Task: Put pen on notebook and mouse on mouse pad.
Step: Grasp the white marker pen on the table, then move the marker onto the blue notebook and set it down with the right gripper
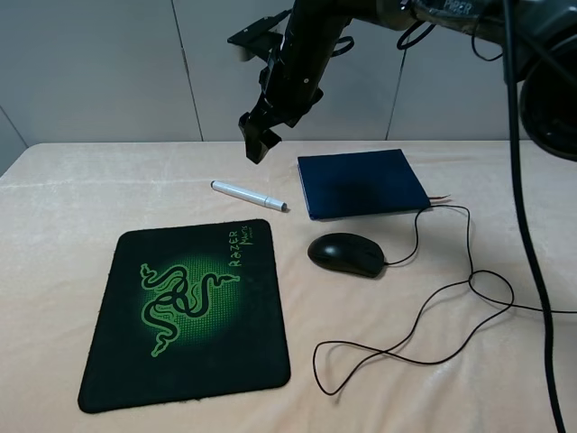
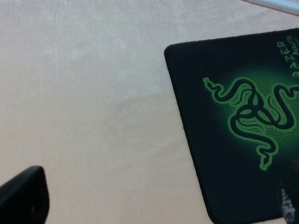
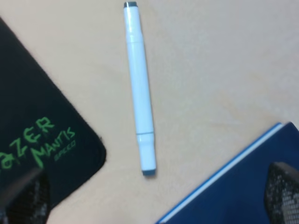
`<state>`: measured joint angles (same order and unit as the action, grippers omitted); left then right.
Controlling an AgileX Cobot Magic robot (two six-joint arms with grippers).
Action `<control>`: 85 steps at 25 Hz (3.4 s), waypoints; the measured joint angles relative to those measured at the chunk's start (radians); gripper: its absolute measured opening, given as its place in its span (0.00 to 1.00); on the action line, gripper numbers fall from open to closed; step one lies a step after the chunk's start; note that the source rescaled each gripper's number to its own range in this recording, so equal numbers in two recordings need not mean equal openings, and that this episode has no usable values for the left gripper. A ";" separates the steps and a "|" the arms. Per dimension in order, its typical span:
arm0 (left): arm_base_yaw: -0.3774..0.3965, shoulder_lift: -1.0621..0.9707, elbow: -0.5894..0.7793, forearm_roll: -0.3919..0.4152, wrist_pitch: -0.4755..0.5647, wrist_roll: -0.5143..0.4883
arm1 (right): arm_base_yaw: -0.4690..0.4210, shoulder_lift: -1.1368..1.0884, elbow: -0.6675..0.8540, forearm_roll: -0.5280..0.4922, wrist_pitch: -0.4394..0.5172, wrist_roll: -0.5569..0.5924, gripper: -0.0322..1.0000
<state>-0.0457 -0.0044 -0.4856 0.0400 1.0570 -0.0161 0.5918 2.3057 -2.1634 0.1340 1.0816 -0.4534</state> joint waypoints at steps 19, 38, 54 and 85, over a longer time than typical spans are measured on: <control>0.000 0.000 0.000 0.000 0.000 0.000 | 0.085 0.182 -0.074 0.018 -0.133 -0.022 1.00; 0.000 0.000 0.000 0.000 0.000 0.000 | 0.086 0.266 -0.074 0.014 -0.234 -0.043 1.00; 0.000 0.000 0.000 0.000 0.000 0.000 | 0.052 0.297 -0.077 0.014 -0.244 -0.048 1.00; 0.000 0.000 0.000 0.000 0.000 0.000 | 0.052 0.288 -0.077 -0.002 -0.229 -0.025 0.04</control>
<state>-0.0457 -0.0044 -0.4856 0.0400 1.0570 -0.0161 0.6436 2.5932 -2.2408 0.1320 0.8529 -0.4783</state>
